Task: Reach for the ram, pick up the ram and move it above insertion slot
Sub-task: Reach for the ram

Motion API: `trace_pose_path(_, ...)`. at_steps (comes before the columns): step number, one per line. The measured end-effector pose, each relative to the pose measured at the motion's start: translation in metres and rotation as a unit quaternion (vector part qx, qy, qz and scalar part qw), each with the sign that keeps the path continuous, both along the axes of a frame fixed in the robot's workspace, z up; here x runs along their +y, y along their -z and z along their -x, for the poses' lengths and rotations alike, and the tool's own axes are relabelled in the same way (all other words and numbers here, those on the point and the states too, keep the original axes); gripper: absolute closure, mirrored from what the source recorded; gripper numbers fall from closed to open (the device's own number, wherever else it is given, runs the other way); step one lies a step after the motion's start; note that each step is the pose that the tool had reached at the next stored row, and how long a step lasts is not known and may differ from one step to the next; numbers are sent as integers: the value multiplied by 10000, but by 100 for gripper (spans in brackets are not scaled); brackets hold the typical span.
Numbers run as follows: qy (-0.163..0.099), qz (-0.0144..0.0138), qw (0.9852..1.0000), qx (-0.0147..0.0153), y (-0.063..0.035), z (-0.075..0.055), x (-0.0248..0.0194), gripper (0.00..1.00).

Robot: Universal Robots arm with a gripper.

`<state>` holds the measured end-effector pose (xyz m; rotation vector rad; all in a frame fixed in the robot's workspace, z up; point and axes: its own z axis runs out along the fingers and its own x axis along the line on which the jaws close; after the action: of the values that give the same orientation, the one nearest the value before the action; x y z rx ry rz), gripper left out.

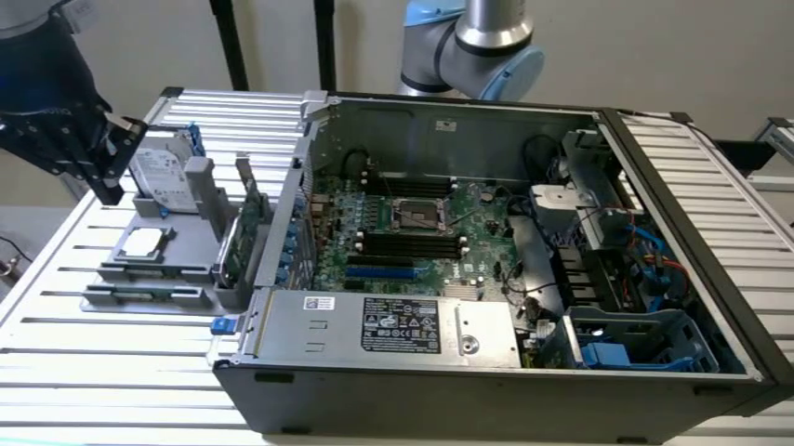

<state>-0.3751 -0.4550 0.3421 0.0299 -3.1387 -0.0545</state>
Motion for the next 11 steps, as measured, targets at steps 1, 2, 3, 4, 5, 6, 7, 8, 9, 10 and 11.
trace_pose_path(1, 0, 1, 10000, 0, 4, 3, -13, 89)
trace_pose_path(2, 0, 2, 10000, 0, 8, 6, -25, 89)
trace_pose_path(3, 0, 2, 10000, 0, 9, 7, -33, 89)
trace_pose_path(4, 0, 2, 10000, 0, 11, 10, -37, 89)
trace_pose_path(5, -4, 2, 10000, 0, 12, 15, -38, 89)
trace_pose_path(6, -29, 3, 10000, 0, 13, 21, -39, 89)
trace_pose_path(7, -81, 2, 10000, 0, 14, 24, -40, 89)
trace_pose_path(8, -157, 3, 9999, 1, 13, 25, -40, 89)
trace_pose_path(9, -236, 5, 9997, 1, 13, 26, -40, 89)
trace_pose_path(10, -319, 6, 9995, 1, 12, 27, -40, 89)
trace_pose_path(11, -407, 8, 9992, 1, 13, 28, -39, 89)
